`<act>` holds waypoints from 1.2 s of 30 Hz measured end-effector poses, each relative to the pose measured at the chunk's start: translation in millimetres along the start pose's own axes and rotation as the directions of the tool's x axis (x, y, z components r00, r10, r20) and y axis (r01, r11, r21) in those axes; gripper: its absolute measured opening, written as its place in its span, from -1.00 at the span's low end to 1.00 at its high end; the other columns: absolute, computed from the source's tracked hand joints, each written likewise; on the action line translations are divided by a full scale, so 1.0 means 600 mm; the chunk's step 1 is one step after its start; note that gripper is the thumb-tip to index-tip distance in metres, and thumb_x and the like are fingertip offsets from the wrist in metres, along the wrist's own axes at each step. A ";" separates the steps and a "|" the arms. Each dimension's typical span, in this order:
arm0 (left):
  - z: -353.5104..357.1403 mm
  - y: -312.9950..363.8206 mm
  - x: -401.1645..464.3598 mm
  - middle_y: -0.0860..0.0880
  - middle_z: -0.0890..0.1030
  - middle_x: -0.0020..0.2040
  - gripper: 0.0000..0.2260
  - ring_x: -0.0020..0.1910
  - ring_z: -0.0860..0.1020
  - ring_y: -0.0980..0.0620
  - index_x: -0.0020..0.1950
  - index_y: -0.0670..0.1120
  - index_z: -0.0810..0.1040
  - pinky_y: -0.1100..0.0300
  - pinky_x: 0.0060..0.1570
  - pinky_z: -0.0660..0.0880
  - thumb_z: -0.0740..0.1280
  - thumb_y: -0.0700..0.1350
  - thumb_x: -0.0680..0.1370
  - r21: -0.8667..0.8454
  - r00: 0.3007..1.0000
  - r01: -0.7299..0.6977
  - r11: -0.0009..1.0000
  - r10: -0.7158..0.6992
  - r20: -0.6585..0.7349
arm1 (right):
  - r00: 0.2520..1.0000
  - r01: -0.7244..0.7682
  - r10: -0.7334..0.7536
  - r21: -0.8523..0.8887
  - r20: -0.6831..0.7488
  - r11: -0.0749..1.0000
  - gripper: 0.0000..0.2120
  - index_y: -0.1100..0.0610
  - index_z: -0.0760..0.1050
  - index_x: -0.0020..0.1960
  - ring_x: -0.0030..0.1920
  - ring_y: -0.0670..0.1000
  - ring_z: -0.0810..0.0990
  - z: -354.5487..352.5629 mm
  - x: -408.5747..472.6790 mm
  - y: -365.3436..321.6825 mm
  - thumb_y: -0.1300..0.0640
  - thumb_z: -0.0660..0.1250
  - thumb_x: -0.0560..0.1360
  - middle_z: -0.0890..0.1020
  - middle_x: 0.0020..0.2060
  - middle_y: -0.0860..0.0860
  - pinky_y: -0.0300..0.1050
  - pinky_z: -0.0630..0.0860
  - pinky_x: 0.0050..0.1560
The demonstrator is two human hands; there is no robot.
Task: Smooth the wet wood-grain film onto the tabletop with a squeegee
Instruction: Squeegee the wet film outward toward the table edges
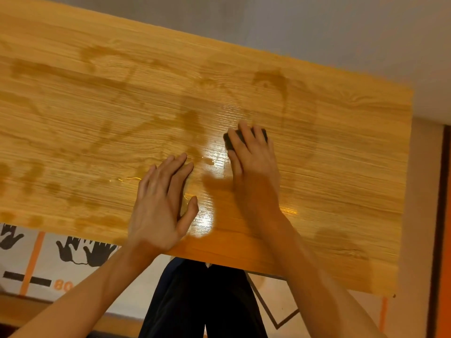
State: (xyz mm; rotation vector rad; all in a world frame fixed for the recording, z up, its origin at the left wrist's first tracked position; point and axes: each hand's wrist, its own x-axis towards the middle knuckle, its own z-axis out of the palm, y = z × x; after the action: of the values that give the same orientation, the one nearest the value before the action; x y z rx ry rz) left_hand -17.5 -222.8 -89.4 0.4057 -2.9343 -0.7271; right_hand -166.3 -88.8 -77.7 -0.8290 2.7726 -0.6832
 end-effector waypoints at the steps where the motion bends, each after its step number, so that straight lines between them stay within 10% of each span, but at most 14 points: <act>1: 0.000 0.000 -0.001 -0.08 0.32 0.57 -0.46 0.60 0.19 -0.05 0.53 -0.17 0.35 -0.01 0.58 0.03 0.21 0.04 0.59 0.003 1.000 -0.003 1.000 0.003 0.000 | 0.999 -0.043 0.043 -0.010 -0.016 0.999 -0.61 0.06 0.32 0.47 0.55 0.11 0.12 0.002 0.031 -0.004 0.14 0.16 0.65 0.27 0.51 0.04 0.05 -0.07 0.55; 13: -0.073 -0.095 0.090 -0.13 0.35 0.51 -0.57 0.48 0.33 -0.15 0.49 -0.10 0.38 -0.06 0.40 0.22 0.19 0.01 0.64 0.022 0.994 0.057 0.998 -0.054 -0.093 | 1.000 0.002 -0.002 0.036 -0.005 0.999 -0.58 0.13 0.48 0.35 0.48 0.20 0.26 -0.008 -0.070 -0.015 0.28 0.39 0.51 0.42 0.41 0.11 0.14 0.18 0.47; 23: -0.065 -0.160 0.152 -0.14 0.33 0.52 -0.56 0.50 0.30 -0.16 0.51 -0.12 0.35 -0.09 0.42 0.22 0.15 0.00 0.66 0.083 0.997 -0.007 0.996 0.014 -0.079 | 0.894 -0.340 0.378 0.185 -0.239 0.922 -0.64 0.10 0.37 0.44 0.55 0.05 0.10 -0.034 0.017 0.037 0.11 0.13 0.67 0.28 0.50 0.04 0.07 0.00 0.56; 31: -0.065 -0.156 0.152 -0.09 0.34 0.52 -0.56 0.49 0.32 -0.13 0.50 -0.09 0.37 -0.06 0.40 0.24 0.17 0.01 0.63 0.083 0.996 0.010 0.997 -0.002 -0.086 | 0.998 0.042 -0.041 0.032 -0.041 0.999 -0.65 0.11 0.42 0.40 0.51 0.08 0.22 -0.016 0.045 0.021 0.15 0.22 0.63 0.37 0.45 0.04 0.04 0.08 0.55; 36: -0.064 -0.152 0.149 -0.11 0.34 0.52 -0.56 0.50 0.32 -0.16 0.49 -0.13 0.38 -0.10 0.40 0.26 0.19 -0.03 0.62 0.073 0.996 0.019 0.997 -0.013 -0.091 | 0.883 -0.365 0.386 0.127 -0.268 0.923 -0.63 0.19 0.37 0.44 0.52 0.11 0.21 -0.064 0.034 0.099 0.18 0.17 0.65 0.34 0.47 0.11 0.11 0.11 0.53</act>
State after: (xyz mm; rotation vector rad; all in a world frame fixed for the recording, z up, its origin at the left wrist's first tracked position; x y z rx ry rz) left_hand -76.1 -342.4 -96.3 0.4563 -2.8821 -0.5875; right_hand -222.6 -41.7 -72.5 -0.1672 3.0102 -0.8790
